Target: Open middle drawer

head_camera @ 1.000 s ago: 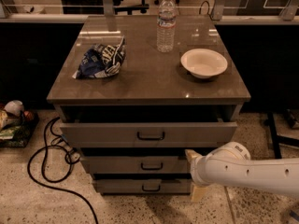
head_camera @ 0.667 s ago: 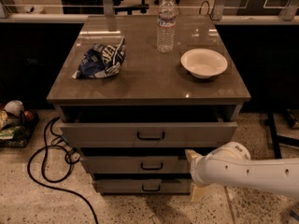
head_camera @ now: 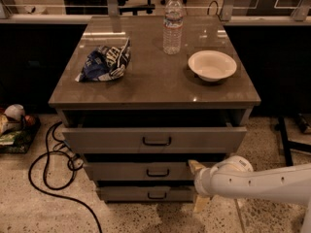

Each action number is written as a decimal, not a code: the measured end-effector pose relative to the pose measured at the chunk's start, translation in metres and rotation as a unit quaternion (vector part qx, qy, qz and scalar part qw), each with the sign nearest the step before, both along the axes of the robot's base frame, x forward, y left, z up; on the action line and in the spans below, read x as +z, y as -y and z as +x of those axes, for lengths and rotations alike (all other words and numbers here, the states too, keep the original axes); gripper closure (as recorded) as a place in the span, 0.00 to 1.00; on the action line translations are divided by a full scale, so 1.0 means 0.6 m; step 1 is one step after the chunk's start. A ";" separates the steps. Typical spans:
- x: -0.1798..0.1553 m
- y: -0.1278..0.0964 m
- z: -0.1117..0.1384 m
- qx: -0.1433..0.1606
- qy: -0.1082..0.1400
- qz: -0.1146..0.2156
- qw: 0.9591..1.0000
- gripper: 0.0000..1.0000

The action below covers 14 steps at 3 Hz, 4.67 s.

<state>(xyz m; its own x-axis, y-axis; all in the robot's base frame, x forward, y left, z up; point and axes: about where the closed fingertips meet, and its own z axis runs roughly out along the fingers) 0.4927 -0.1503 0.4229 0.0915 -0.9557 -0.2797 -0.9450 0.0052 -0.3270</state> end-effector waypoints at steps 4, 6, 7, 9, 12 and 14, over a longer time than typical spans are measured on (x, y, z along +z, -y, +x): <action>-0.026 -0.008 0.015 0.009 0.015 0.014 1.000 0.65; -0.024 -0.009 0.015 0.009 0.015 0.014 1.000 1.00; -0.024 -0.009 0.015 0.009 0.015 0.014 1.000 1.00; -0.025 -0.009 0.015 0.009 0.014 0.014 1.000 1.00; -0.025 -0.009 0.014 0.009 0.014 0.014 1.000 1.00; -0.025 -0.009 0.014 0.009 0.014 0.014 1.000 0.92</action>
Offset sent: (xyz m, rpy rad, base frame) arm 0.0088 0.0021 -0.0122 0.0229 -0.0285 0.0112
